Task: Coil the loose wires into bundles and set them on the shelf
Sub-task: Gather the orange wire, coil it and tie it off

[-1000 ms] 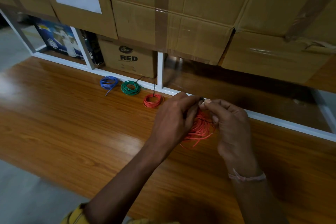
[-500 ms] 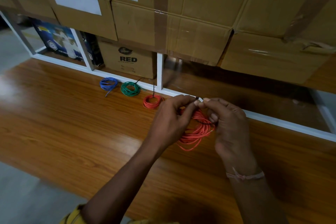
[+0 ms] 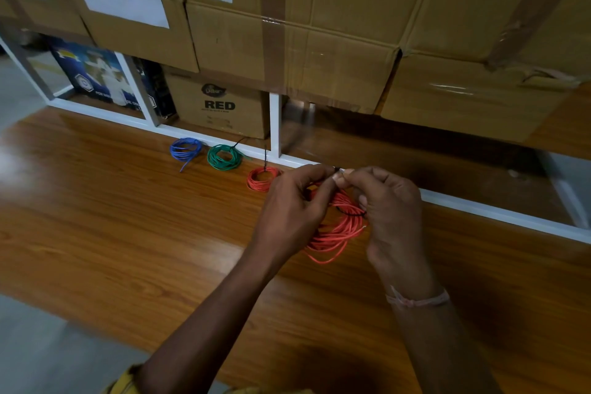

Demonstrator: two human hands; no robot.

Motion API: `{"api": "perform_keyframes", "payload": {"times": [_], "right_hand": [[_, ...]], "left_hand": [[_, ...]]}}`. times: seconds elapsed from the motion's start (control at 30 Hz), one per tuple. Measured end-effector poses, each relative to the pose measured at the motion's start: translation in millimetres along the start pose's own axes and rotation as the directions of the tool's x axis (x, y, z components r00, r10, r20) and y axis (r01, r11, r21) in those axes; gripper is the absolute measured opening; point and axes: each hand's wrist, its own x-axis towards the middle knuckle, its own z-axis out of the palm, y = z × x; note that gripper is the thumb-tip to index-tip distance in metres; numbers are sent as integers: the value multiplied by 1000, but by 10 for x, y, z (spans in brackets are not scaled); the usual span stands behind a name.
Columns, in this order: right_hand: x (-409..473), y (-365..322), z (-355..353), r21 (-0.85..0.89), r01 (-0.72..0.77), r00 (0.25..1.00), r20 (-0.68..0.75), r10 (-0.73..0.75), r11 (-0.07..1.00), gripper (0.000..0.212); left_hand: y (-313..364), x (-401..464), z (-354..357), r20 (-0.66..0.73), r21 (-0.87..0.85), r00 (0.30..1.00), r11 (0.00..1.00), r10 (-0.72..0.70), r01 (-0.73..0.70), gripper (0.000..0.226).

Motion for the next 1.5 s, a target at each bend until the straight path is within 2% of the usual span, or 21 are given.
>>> {"api": "perform_keyframes", "payload": {"times": [0.27, 0.47, 0.73, 0.87, 1.07, 1.23, 1.37, 1.5], "right_hand": [[12, 18, -8, 4, -3, 1000, -2, 3, 1000, 15], [18, 31, -44, -13, -22, 999, 28, 22, 1000, 15], [37, 46, -202, -158, -66, 994, 80, 79, 985, 23], [28, 58, -214, -122, -30, 991, 124, 45, 992, 13], [38, 84, -234, -128, 22, 994, 111, -8, 992, 12], [37, 116, -281, -109, -36, 996, 77, 45, 993, 19], [122, 94, -304, -201, 97, 995, 58, -87, 975, 11], [312, 34, -317, -375, 266, 954, 233, -187, 888, 5]], "left_hand": [[0, -1, 13, -21, 171, 994, 980, 108, -103, 28], [-1, -3, 11, 8, 351, 977, 914, 215, -204, 29], [22, 24, -60, 3, 383, 980, 905, 198, -184, 30], [29, 21, -66, 8, 401, 976, 893, 219, -204, 31], [23, -7, -63, 64, 438, 962, 859, 264, -265, 29], [-18, 44, -121, 35, 420, 971, 879, 236, -228, 28], [-3, 43, -174, 98, 409, 970, 879, 223, -244, 33], [-26, 14, -194, 154, 430, 962, 861, 226, -271, 29]]}}
